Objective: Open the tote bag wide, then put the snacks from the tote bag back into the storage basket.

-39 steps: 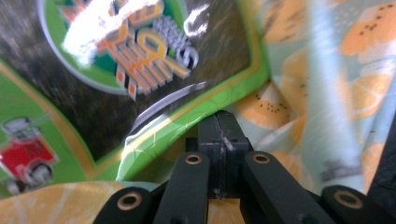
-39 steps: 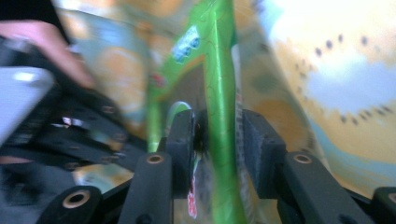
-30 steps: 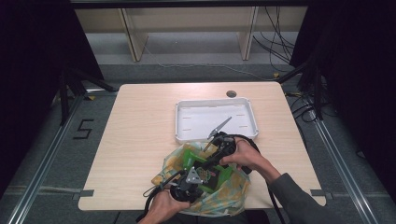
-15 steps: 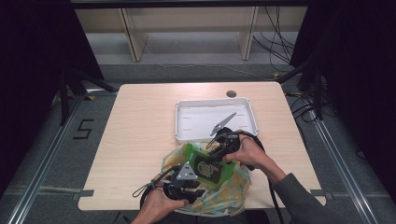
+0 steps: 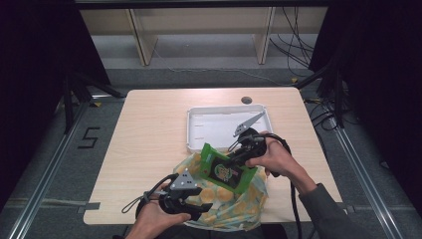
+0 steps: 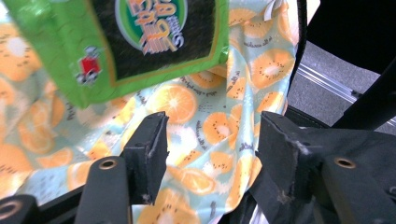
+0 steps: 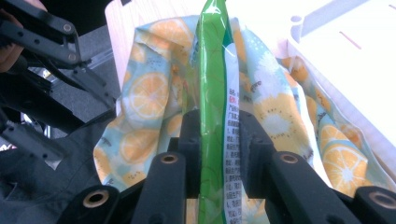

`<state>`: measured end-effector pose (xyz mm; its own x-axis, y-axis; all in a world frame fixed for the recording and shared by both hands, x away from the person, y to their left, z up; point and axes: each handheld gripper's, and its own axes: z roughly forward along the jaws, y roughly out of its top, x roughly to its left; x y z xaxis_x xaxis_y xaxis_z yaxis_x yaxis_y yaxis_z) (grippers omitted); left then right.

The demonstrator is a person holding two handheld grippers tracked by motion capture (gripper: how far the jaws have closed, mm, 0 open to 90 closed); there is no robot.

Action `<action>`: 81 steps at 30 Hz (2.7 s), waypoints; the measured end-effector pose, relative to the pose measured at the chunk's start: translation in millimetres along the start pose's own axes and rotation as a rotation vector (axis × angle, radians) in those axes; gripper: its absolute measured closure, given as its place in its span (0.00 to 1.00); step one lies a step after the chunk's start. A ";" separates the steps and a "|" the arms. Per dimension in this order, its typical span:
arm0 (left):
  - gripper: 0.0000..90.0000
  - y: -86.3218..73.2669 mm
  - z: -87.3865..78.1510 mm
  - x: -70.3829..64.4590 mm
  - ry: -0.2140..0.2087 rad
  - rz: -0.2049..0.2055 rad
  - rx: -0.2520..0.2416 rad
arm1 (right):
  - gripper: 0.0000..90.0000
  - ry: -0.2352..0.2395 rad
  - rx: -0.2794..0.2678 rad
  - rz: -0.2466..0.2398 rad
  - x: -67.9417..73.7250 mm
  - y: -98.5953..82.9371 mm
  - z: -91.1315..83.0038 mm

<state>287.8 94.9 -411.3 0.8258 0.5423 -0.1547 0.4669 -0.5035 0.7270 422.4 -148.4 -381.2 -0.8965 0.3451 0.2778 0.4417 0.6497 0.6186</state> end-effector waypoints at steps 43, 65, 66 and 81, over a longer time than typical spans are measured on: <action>0.18 -77.9 -34.5 37.8 0.205 -0.140 0.006 | 0.83 -0.100 -0.297 0.152 -44.2 -5.1 -78.6; 0.18 -87.0 -35.3 41.8 0.246 -0.099 0.038 | 0.83 -0.310 -0.342 0.285 -80.4 -25.9 -90.8; 0.18 -87.0 -35.5 41.8 0.246 -0.097 0.039 | 0.83 -0.327 -0.346 0.246 -83.9 -26.4 -91.4; 0.18 -89.8 -35.7 42.1 0.260 -0.100 0.050 | 0.83 -0.407 -0.369 0.337 -106.1 -26.1 -81.8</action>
<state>269.3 186.9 -459.2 0.6690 0.7420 -0.0427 0.5622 -0.4676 0.6822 503.3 -257.4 -366.7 -0.5943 0.7660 0.2450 0.5917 0.2101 0.7783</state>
